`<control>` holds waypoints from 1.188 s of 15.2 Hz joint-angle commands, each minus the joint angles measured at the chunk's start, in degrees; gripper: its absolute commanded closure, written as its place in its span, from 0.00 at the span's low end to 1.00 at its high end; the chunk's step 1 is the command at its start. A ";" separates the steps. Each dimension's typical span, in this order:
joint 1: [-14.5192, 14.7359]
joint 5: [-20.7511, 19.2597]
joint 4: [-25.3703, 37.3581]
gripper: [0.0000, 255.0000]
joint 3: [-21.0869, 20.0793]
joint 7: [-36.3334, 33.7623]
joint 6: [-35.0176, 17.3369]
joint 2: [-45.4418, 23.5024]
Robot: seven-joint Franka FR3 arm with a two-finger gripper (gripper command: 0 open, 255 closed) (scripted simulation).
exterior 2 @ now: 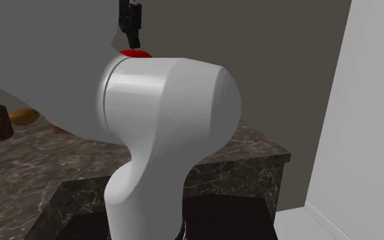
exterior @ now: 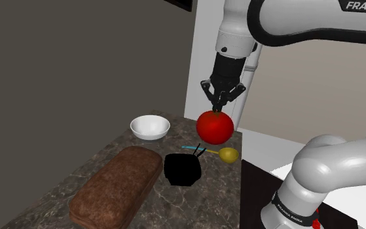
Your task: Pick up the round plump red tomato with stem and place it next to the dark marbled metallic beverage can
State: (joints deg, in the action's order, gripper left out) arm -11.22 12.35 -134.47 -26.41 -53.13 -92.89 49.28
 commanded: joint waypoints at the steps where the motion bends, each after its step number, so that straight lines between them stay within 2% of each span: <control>1: 0.82 1.55 0.98 1.00 -2.23 -2.61 1.01 0.31; 10: 2.91 8.19 7.68 1.00 -13.32 -14.84 4.37 -0.58; 18: 0.86 12.47 17.64 1.00 -24.93 -26.06 6.20 -4.65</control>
State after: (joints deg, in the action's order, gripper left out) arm -10.02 24.35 -118.17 -49.95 -77.76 -86.99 45.11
